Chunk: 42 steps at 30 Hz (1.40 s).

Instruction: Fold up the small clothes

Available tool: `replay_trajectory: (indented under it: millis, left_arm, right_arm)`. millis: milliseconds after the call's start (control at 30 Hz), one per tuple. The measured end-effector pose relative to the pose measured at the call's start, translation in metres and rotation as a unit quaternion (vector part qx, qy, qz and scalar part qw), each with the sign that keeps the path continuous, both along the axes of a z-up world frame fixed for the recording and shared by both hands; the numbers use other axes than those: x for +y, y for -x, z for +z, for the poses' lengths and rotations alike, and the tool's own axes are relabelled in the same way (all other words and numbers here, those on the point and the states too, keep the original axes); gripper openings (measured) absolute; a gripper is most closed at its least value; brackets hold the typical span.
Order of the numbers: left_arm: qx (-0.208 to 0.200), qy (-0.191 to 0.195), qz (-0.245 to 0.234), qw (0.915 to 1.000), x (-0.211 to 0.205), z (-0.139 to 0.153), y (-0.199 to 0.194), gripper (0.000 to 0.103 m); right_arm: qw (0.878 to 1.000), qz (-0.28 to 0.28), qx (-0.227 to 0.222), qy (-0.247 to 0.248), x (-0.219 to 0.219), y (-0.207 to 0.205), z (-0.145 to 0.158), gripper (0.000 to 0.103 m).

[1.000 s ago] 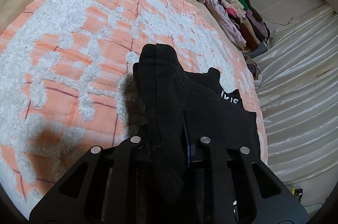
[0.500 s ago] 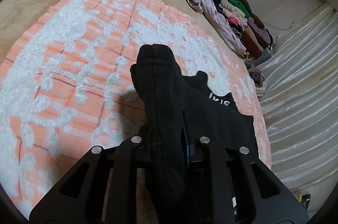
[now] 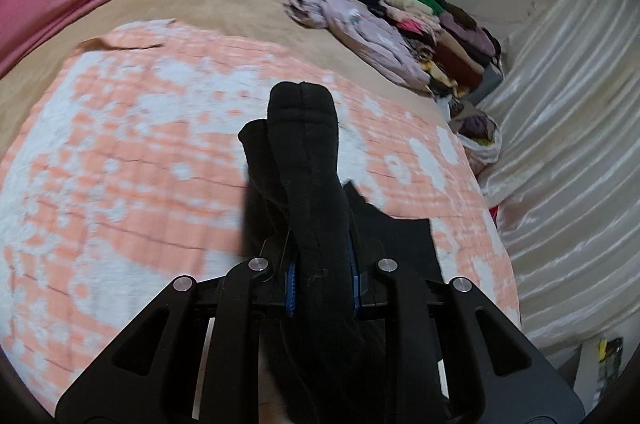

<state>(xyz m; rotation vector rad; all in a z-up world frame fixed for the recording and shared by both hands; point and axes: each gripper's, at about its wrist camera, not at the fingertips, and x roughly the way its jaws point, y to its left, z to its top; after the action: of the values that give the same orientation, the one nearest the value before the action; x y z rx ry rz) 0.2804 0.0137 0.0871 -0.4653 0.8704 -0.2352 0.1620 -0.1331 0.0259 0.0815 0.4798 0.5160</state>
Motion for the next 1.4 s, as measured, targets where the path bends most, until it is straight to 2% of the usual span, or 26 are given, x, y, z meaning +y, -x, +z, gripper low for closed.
replay_trajectory:
  millis: [200,400,467,500,533,567,633,700,800,867,933,1067,1167,1233,1300,1400]
  left_arm:
    - [0.010,-0.016,-0.038,0.9991,-0.065,-0.006,-0.019,0.012]
    - [0.018,-0.032,-0.064,0.9972,-0.110,-0.020,-0.034,0.013]
    - [0.019,-0.030,-0.076,0.9965,-0.122,-0.024,-0.036,0.020]
    - [0.017,-0.024,-0.083,0.9961,-0.125,-0.026,-0.035,0.035]
    - [0.015,-0.014,-0.093,0.9955,-0.128,-0.028,-0.033,0.060]
    - [0.009,0.005,-0.106,0.9943,-0.129,-0.030,-0.026,0.064]
    - [-0.009,0.016,-0.115,0.9932,-0.124,-0.030,-0.013,0.064]
    - [-0.022,0.003,-0.097,0.9951,-0.110,-0.031,-0.001,0.064]
    - [-0.015,-0.046,-0.037,0.9981,-0.081,-0.042,0.007,0.058]
    - [-0.023,-0.091,-0.002,0.9956,-0.063,-0.050,0.012,0.056]
    - [-0.022,-0.106,0.012,0.9941,-0.052,-0.059,0.014,0.056]
    - [-0.023,-0.079,-0.004,0.9966,-0.045,-0.074,0.015,0.056]
    - [-0.030,-0.053,-0.039,0.9974,-0.055,-0.088,0.021,0.057]
    - [-0.038,-0.068,-0.051,0.9957,-0.064,-0.095,0.026,0.057]
    - [-0.052,-0.088,-0.056,0.9931,-0.068,-0.098,0.034,0.057]
    - [-0.057,-0.079,-0.068,0.9929,-0.063,-0.097,0.037,0.059]
  right_arm:
    - [0.997,-0.045,0.038,-0.046,-0.054,-0.005,-0.013,0.007]
    - [0.992,-0.070,0.065,-0.083,-0.088,-0.006,-0.026,0.007]
    - [0.990,-0.077,0.076,-0.095,-0.096,-0.008,-0.031,0.007]
    - [0.988,-0.081,0.082,-0.100,-0.098,-0.009,-0.034,0.007]
    - [0.987,-0.086,0.089,-0.105,-0.101,-0.011,-0.036,0.007]
    - [0.986,-0.090,0.093,-0.108,-0.103,-0.011,-0.038,0.007]
    - [0.984,-0.103,0.096,-0.108,-0.110,-0.012,-0.041,0.007]
    - [0.982,-0.107,0.107,-0.110,-0.117,-0.011,-0.045,0.008]
    - [0.981,-0.109,0.117,-0.107,-0.122,-0.007,-0.046,0.012]
    - [0.983,-0.110,0.117,-0.091,-0.125,-0.001,-0.043,0.015]
    - [0.984,-0.113,0.117,-0.077,-0.129,0.005,-0.039,0.018]
    - [0.984,-0.137,0.097,-0.051,-0.148,0.015,-0.021,0.021]
    - [0.985,-0.147,0.081,-0.038,-0.158,0.011,-0.001,0.025]
    - [0.986,-0.146,0.074,-0.027,-0.161,0.000,0.014,0.035]
    - [0.989,-0.116,0.093,-0.009,-0.155,-0.026,0.028,0.041]
    - [0.989,-0.090,0.121,0.014,-0.146,-0.064,0.031,0.044]
